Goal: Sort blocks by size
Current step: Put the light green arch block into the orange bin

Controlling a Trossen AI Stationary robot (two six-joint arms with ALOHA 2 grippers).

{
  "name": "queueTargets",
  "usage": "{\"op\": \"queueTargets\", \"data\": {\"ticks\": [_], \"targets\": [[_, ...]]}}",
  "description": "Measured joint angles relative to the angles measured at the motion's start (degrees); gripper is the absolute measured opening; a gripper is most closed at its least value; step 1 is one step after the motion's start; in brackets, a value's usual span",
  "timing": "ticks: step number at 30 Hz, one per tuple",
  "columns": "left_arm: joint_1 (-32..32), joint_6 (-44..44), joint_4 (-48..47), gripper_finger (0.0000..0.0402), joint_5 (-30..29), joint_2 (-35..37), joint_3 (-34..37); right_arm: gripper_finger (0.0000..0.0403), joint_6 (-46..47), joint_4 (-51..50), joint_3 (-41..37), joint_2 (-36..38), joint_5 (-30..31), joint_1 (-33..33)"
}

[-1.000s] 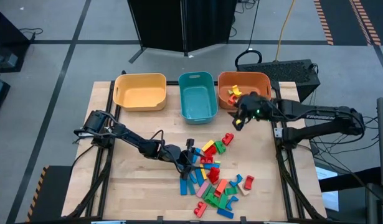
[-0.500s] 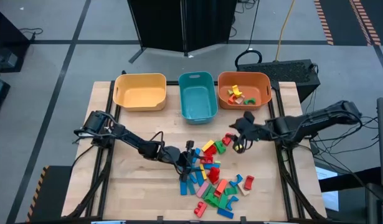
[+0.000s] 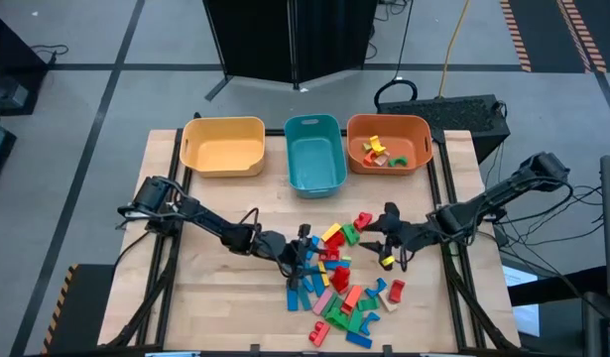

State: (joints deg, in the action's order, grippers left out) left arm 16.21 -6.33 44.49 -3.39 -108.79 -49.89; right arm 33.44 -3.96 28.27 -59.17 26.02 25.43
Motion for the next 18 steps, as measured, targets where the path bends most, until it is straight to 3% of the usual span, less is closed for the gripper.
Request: {"op": "queueTargets", "data": {"ticks": [6,18], "targets": [[-0.8,2.0,1.7,0.0222,4.0,-3.2,-7.3,0.0212,4.9,-0.9,0.0,-1.5,7.4,3.2],[-1.8,2.6,-16.5,0.0221,4.8,-14.1,-25.0,0.0211,6.6,-1.2,0.0,-2.9,10.5,5.5]]}}
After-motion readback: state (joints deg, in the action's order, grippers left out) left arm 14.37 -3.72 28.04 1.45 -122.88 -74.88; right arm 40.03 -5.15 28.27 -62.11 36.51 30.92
